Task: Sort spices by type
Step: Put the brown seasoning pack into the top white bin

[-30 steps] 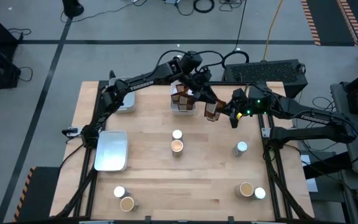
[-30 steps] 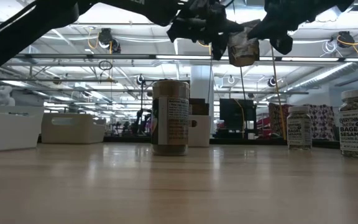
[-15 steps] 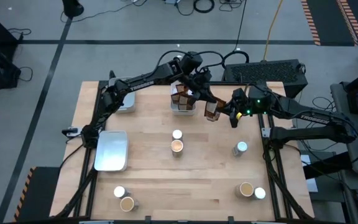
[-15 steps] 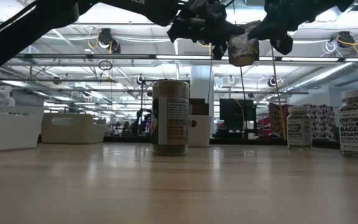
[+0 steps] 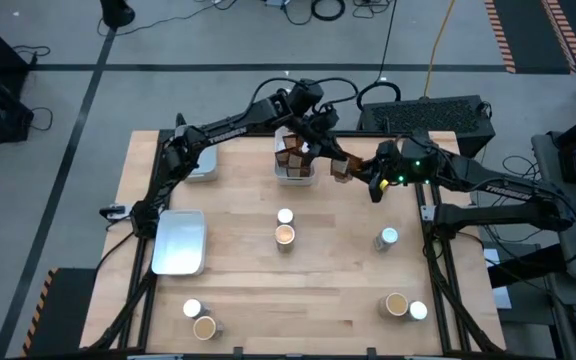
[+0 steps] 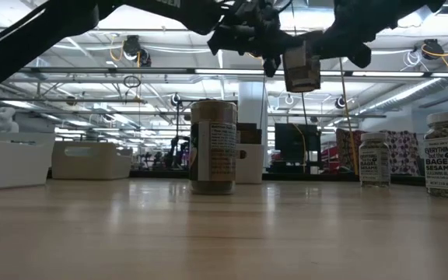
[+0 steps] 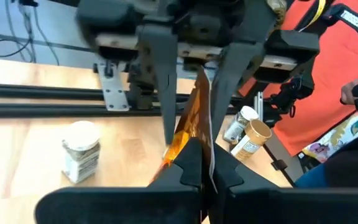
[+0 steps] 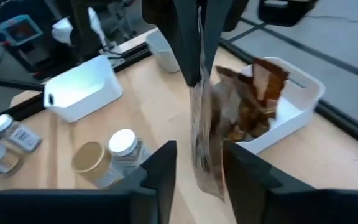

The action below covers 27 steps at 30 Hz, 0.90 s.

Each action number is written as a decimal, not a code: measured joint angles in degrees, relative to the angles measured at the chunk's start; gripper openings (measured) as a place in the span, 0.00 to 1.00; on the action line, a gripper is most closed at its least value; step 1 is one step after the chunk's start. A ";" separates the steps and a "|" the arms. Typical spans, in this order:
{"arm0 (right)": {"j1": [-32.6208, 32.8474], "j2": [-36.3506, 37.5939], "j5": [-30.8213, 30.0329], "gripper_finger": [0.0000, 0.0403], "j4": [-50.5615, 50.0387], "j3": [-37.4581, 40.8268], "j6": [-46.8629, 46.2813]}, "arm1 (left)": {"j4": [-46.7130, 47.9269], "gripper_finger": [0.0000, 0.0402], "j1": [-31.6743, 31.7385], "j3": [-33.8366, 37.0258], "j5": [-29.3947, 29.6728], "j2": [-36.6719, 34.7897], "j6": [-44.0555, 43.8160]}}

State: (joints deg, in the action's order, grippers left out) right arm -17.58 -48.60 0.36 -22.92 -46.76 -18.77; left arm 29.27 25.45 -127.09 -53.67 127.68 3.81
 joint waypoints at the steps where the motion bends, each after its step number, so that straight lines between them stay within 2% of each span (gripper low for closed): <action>1: -0.02 0.56 -0.38 0.31 -0.26 0.00 -0.01 | 0.37 0.00 0.49 0.00 0.00 -0.10 -0.01; 9: -0.02 5.80 -0.51 0.42 -1.62 0.00 -0.09 | 0.52 0.00 6.03 0.00 0.36 -0.26 -0.39; 16: -0.02 6.99 -0.53 0.42 -4.85 0.00 -2.37 | 2.04 0.00 11.87 0.00 2.80 -0.71 0.05; 20: -0.02 6.95 -0.53 0.43 -6.06 0.00 -3.07 | 4.99 0.00 15.36 -0.09 7.57 -1.20 4.04; 27: -0.02 6.93 -0.53 0.43 -6.12 0.00 -3.07 | 9.65 0.00 20.19 -0.07 9.22 -1.03 8.06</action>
State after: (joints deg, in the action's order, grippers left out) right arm -17.61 -41.67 -0.16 -29.04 -46.76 -21.85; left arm 38.92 45.64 -127.15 -44.46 126.65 11.87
